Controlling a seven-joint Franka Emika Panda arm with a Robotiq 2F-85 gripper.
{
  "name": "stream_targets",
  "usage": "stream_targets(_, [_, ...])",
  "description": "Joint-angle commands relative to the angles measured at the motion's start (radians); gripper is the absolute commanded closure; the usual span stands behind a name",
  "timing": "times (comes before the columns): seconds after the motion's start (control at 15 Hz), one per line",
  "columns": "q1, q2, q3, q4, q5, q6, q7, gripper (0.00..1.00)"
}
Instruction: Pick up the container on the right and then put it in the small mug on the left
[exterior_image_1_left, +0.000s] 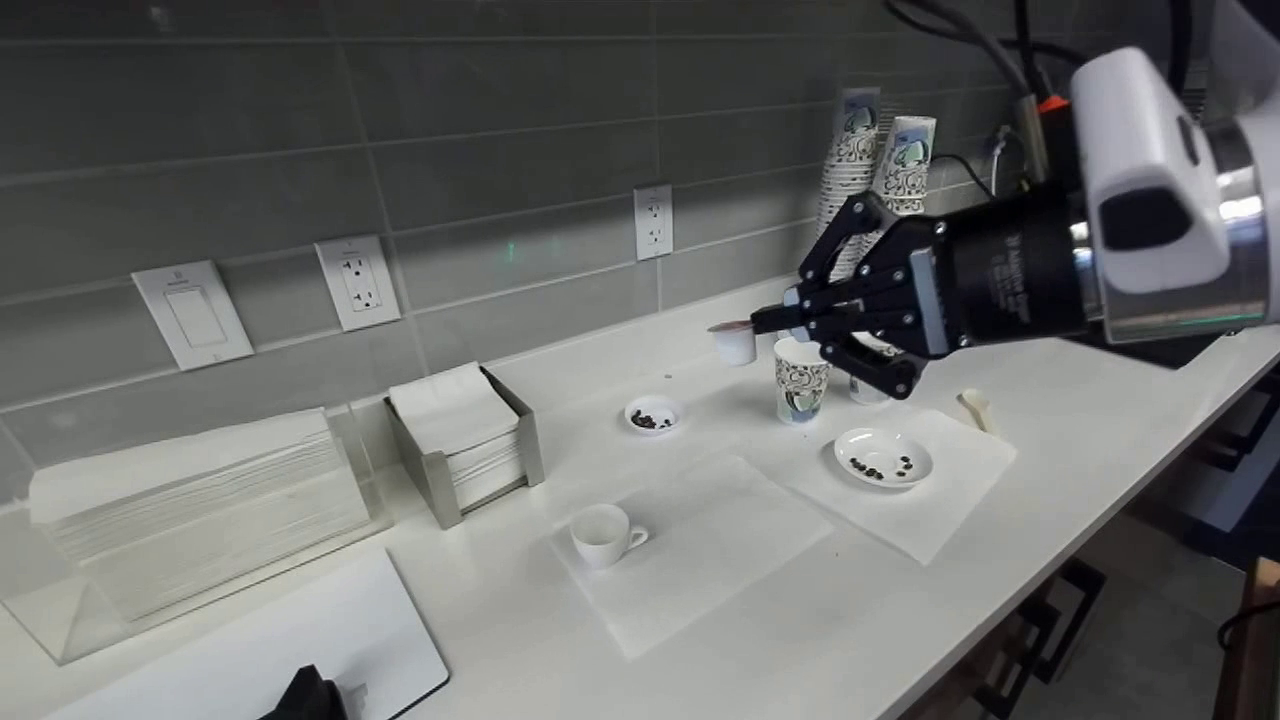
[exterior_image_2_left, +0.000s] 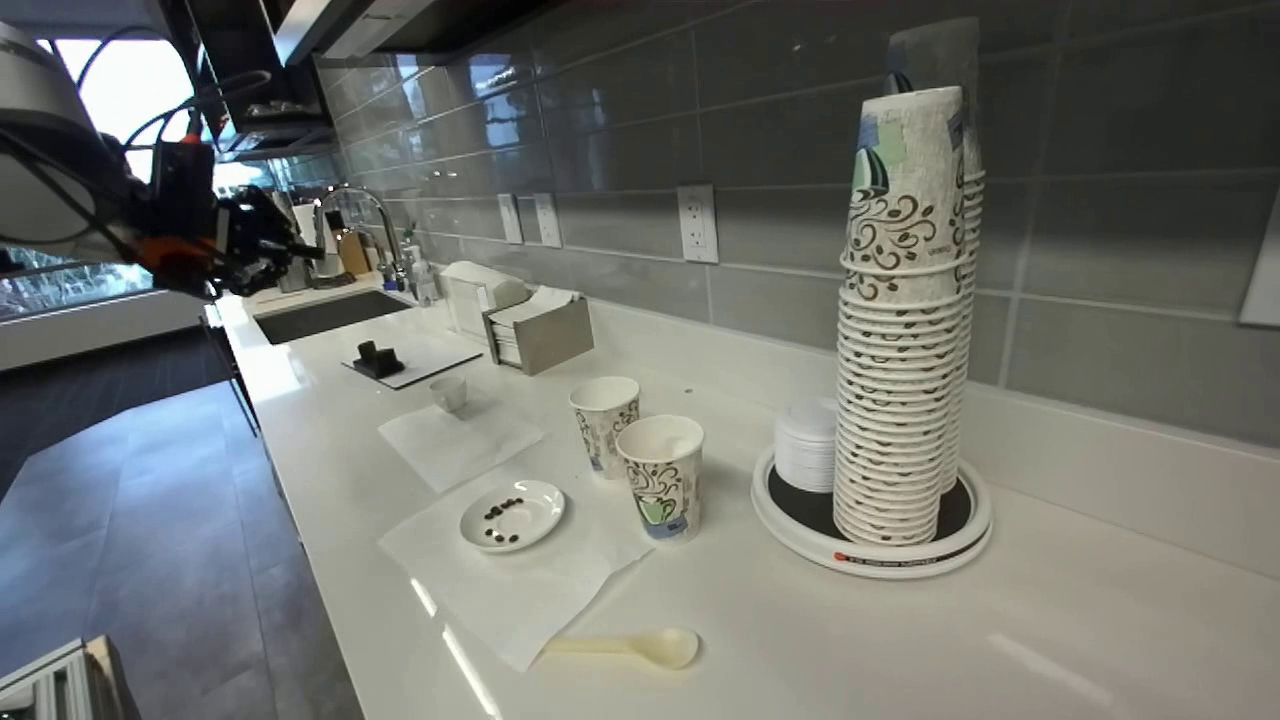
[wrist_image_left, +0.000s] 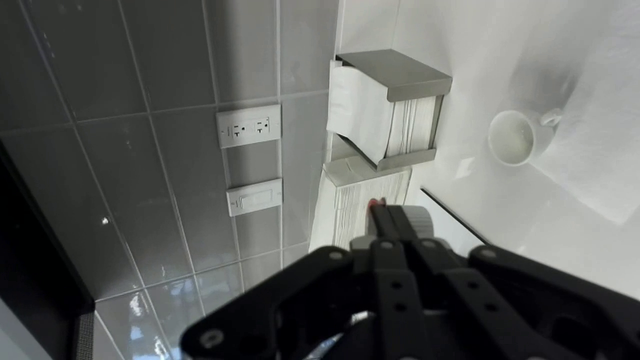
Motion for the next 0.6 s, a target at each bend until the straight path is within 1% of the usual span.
stream_targets(0.0, [0.027,0.177,0.044,0.064,-0.015,-0.159,0.055,1.00])
stream_targets(0.2, [0.035,0.305,0.062,0.102,-0.028,-0.263,0.093,1.00])
stream_targets(0.27, [0.075,0.348,0.029,0.112,-0.018,-0.304,0.071,1.00])
stream_targets(0.53, [0.060,0.509,0.054,0.187,-0.027,-0.378,0.073,1.00])
